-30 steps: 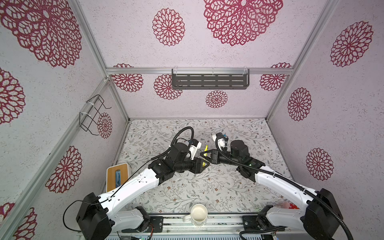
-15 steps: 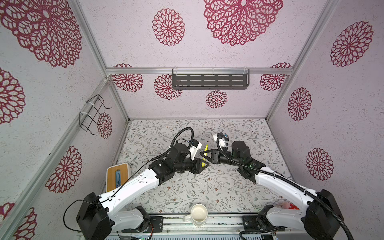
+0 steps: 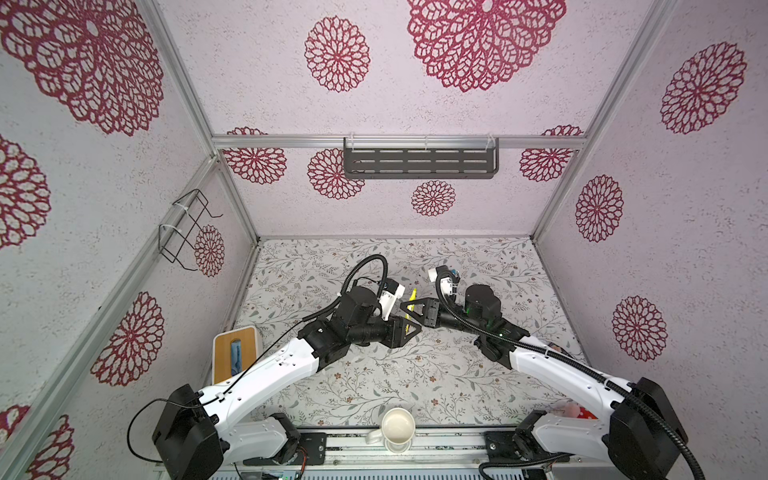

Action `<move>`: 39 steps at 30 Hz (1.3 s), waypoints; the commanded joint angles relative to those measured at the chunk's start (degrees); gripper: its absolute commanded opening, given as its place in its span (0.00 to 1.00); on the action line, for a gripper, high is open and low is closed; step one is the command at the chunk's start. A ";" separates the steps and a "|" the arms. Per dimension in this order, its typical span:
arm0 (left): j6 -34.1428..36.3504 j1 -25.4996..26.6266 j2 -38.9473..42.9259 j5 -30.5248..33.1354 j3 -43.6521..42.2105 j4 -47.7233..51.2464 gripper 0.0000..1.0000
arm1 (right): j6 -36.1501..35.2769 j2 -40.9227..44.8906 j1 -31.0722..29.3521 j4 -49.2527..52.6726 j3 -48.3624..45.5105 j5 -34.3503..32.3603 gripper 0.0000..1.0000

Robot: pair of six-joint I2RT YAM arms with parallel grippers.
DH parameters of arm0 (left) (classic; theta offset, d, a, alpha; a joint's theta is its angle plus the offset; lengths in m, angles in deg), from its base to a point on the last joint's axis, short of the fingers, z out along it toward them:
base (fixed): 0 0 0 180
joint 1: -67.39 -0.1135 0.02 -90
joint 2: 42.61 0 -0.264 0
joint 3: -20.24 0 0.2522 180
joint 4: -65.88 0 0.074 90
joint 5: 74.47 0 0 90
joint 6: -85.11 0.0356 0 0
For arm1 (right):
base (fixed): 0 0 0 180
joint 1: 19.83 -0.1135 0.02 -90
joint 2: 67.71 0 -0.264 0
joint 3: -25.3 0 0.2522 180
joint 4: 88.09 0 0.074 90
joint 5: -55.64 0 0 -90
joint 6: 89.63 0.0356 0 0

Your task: Insert the pens into the pen caps

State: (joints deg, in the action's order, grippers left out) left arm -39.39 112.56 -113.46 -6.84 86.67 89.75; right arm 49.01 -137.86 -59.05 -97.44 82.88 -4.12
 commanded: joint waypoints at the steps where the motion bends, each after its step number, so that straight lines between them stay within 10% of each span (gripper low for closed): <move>1: 0.06 0.54 0.27 -1.00 -0.46 -2.55 0.39 | 1.18 0.72 -0.24 -4.66 0.48 0.26 0.00; 9: -0.09 0.40 0.65 -0.82 -0.94 -2.93 0.30 | 1.61 0.66 -0.24 -5.54 0.40 0.17 0.00; 13: 0.81 0.31 1.31 -0.93 -1.47 -3.76 0.02 | 1.72 0.92 -0.24 -5.71 0.23 -0.07 0.00; 20: 0.42 0.10 2.88 -0.19 -2.64 -4.04 0.00 | 1.21 1.89 -0.24 -4.53 0.11 -1.28 0.04; 27: 1.96 -0.08 5.45 6.22 -3.26 0.08 0.00 | -1.11 4.97 -0.15 1.81 -0.02 -5.51 0.81; 32: 1.81 -0.17 8.33 11.22 -5.73 1.87 0.00 | -3.82 11.18 1.09 15.87 0.08 -14.04 0.99; 39: 0.87 -0.21 11.08 16.99 -9.13 4.49 0.00 | -6.92 19.37 6.84 43.85 4.41 -29.32 0.99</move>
State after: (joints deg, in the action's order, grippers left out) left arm -38.54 112.38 -103.29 6.17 78.17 92.48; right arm 44.71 -120.90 -54.66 -68.09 84.10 -23.72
